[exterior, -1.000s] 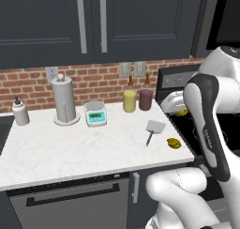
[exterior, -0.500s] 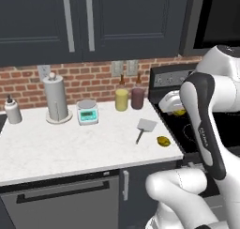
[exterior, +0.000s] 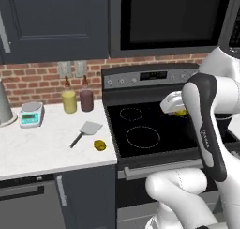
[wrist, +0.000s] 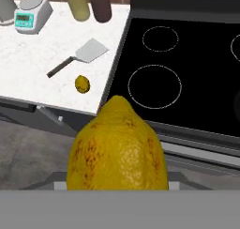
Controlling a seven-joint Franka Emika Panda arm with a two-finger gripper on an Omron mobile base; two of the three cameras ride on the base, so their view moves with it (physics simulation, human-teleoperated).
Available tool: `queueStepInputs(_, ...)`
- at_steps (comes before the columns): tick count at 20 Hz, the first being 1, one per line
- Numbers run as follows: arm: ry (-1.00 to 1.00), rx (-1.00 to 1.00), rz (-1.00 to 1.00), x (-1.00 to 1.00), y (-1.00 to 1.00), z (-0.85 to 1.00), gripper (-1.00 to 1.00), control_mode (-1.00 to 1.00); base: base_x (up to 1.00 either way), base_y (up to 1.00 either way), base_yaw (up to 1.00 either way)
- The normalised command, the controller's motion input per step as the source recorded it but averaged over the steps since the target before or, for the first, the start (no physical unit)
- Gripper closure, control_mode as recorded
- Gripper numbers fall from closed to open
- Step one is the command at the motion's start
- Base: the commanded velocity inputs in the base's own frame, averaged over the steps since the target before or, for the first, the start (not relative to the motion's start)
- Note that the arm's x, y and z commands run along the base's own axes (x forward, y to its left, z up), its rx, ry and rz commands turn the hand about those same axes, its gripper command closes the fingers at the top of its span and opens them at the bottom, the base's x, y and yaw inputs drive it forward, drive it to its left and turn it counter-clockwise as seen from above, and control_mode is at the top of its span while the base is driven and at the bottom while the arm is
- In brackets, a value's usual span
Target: Put the lemon and lemon in the pot. Retrieve the spatula and lightly stir the vegetables in the pot.
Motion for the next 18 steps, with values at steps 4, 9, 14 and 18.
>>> queueStepInputs(4, 0.00, 0.00, 0.00, 0.00, 0.00, 0.00, 1.00, 1.00, 0.45, -1.00, 0.00)
queueStepInputs(9, 0.00, 0.00, 0.00, 0.00, 0.00, 0.00, 1.00, 1.00, 0.28, -1.00, 0.00)
queueStepInputs(14, 0.00, 0.00, 0.00, 0.00, 0.00, 0.00, 1.00, 1.00, 0.07, -0.60, -0.01)
queueStepInputs(18, 0.00, 0.00, -0.03, 0.11, 0.06, -0.13, 1.00, -1.00, 0.00, 0.00, 0.00)
